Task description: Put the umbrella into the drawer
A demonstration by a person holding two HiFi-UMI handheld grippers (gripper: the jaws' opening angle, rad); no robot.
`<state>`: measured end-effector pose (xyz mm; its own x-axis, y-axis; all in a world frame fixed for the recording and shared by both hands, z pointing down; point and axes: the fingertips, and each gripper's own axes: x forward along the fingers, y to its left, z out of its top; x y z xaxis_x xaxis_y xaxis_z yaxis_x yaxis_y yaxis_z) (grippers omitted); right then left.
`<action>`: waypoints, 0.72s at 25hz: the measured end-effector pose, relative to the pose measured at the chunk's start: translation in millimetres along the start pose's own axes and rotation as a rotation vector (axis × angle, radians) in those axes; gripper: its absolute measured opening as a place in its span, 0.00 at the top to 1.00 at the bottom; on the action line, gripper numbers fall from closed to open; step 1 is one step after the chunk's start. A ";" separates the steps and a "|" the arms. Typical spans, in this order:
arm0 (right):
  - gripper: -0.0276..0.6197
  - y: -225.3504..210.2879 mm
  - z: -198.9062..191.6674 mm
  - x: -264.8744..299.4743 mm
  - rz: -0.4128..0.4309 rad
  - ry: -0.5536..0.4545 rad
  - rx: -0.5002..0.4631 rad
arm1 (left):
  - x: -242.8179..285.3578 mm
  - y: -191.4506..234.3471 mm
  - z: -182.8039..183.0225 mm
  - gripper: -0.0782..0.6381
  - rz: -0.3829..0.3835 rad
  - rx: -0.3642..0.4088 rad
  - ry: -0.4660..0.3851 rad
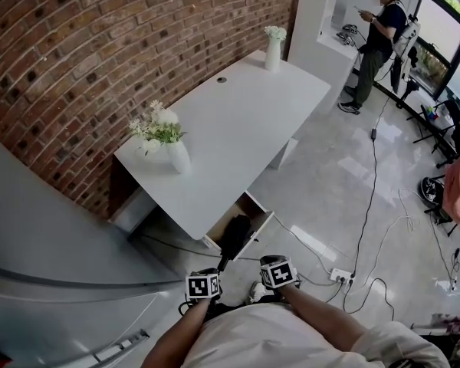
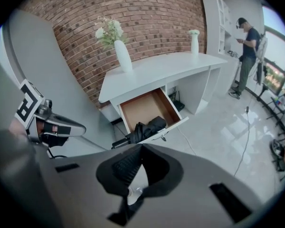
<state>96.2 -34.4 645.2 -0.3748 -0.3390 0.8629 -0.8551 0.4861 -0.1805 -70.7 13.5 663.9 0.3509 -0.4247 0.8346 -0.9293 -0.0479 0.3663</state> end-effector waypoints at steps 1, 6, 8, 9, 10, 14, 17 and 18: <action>0.93 0.0 1.0 0.0 -0.002 0.000 -0.008 | 0.6 -0.2 0.7 0.88 0.000 -0.001 0.002; 0.93 -2.9 3.1 -0.1 0.005 0.001 -0.006 | 4.1 -4.6 5.2 0.88 -0.006 0.026 0.005; 0.93 -2.9 3.1 0.8 0.008 0.003 -0.004 | 4.7 -3.9 5.7 0.88 -0.007 0.029 0.007; 0.93 -2.8 2.9 1.5 0.010 0.005 -0.003 | 4.1 -3.2 6.3 0.88 -0.005 0.027 0.006; 0.93 -2.5 3.0 2.1 0.011 0.006 -0.003 | 3.1 -2.4 6.6 0.88 -0.002 0.024 0.005; 0.93 1.6 4.6 4.1 0.022 0.010 -0.013 | 0.4 2.5 5.3 0.88 0.009 0.006 0.000; 0.93 7.1 6.4 5.6 0.029 0.011 -0.039 | -0.9 5.0 5.6 0.88 0.012 0.000 -0.004; 0.93 9.2 7.5 5.6 0.032 0.006 -0.052 | -0.7 4.5 5.3 0.88 0.011 0.003 -0.003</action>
<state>83.6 -37.9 644.8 -0.3998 -0.3176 0.8598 -0.8228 0.5378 -0.1839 -75.7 8.8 662.8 0.3401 -0.4277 0.8375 -0.9335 -0.0456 0.3557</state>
